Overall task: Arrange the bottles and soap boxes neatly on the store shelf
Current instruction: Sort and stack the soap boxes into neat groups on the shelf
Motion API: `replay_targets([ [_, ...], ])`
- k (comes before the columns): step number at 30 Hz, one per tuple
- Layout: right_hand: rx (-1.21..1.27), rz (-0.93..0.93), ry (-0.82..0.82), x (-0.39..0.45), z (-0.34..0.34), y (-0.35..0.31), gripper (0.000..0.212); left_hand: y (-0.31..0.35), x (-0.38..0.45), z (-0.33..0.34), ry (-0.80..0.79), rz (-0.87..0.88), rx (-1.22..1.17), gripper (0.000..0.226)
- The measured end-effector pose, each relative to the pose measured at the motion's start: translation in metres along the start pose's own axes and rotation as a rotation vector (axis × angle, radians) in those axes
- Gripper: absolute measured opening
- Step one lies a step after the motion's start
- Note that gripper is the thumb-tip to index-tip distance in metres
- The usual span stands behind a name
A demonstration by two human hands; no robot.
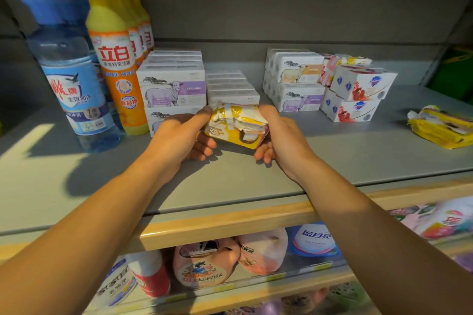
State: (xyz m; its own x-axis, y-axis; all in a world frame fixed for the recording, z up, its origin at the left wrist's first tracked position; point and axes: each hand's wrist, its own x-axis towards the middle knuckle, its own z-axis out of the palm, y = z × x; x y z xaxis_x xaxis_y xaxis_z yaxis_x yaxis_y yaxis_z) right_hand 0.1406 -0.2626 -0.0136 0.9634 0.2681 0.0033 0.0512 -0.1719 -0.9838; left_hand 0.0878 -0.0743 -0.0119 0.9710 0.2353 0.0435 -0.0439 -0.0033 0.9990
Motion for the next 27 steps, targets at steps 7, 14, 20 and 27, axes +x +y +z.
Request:
replay_targets([
  [7, 0.149, -0.182, -0.012, -0.006, -0.002, 0.006, 0.032, 0.001, -0.001, 0.000, -0.039, -0.021, -0.121, 0.046],
  [14, -0.050, -0.462, -0.055, -0.014, 0.003, 0.008, 0.065, -0.003, -0.005, 0.003, 0.021, 0.145, 0.037, 0.019],
  [20, -0.450, -0.681, 0.092, -0.018, 0.005, 0.009, 0.071, 0.002, -0.009, 0.003, 0.036, 0.261, 0.124, 0.029],
  [27, -0.714, -0.696, 0.126, -0.030, -0.023, 0.006, 0.074, 0.011, -0.012, 0.028, -0.050, 0.189, 0.042, 0.023],
])
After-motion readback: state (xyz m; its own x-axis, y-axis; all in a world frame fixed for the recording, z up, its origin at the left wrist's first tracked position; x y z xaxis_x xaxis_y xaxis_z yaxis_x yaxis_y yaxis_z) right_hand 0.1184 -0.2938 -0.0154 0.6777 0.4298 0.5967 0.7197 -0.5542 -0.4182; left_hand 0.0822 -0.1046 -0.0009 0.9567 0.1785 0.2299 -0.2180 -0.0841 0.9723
